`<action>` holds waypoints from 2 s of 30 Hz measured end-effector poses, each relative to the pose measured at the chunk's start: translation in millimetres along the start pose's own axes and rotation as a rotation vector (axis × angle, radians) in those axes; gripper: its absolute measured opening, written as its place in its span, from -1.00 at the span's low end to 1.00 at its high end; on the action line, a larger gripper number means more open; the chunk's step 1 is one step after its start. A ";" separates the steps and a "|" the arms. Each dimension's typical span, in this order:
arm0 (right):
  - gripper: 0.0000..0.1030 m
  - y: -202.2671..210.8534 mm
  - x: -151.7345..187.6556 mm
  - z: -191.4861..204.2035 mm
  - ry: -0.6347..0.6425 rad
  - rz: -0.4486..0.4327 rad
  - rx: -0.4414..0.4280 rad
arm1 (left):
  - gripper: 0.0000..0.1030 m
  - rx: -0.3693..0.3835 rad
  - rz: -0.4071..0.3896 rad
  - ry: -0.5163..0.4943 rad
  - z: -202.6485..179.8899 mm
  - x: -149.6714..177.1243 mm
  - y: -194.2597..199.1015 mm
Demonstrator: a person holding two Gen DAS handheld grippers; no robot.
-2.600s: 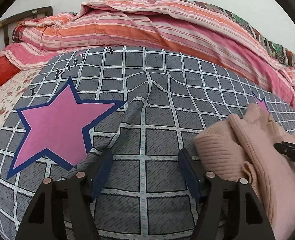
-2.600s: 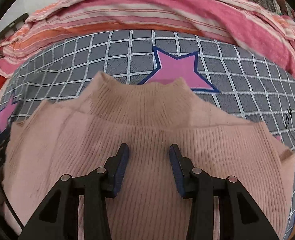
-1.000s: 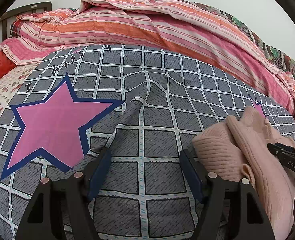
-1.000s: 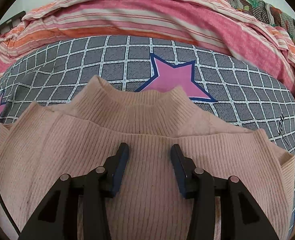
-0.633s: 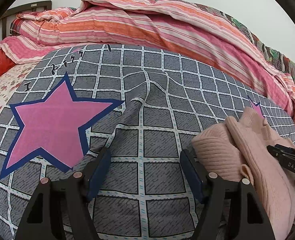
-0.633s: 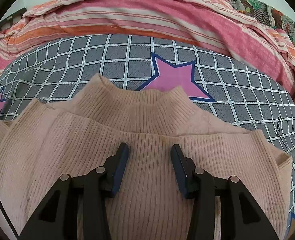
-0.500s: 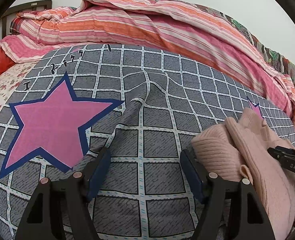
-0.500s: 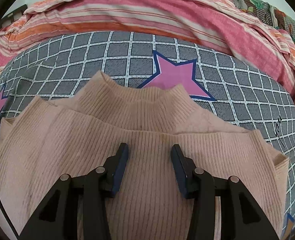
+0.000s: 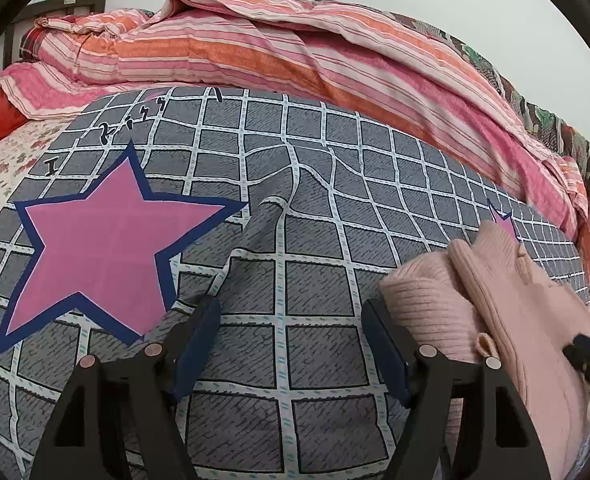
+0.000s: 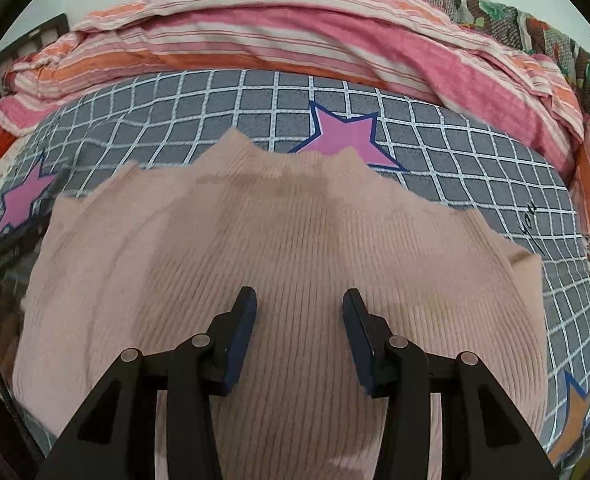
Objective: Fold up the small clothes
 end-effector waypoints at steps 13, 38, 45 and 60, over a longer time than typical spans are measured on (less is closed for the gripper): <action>-0.14 44.8 67.1 33.6 0.077 -0.088 0.005 | 0.39 0.214 0.055 0.057 8.5 28.5 48.1; -0.14 117.4 161.7 -59.4 -0.068 -0.232 -0.071 | 0.33 0.485 0.056 0.342 -54.3 123.7 83.6; -0.14 131.0 195.1 -109.5 -0.196 -0.259 -0.033 | -0.44 0.336 0.001 0.467 -52.3 98.0 59.3; -0.14 124.4 219.0 -170.0 -0.375 -0.261 -0.028 | -0.64 0.279 -0.086 0.170 -195.1 66.7 129.7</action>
Point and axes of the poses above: each gripper's, at about its wrist camera, not at the fingertips, and y roughly against the way its jaws point, z to its left, x to its underside, the point moved 3 cm from there along -y, roughly the way its jaws point, and after that the axes turned 15 degrees about y, right-handed, at the moved point
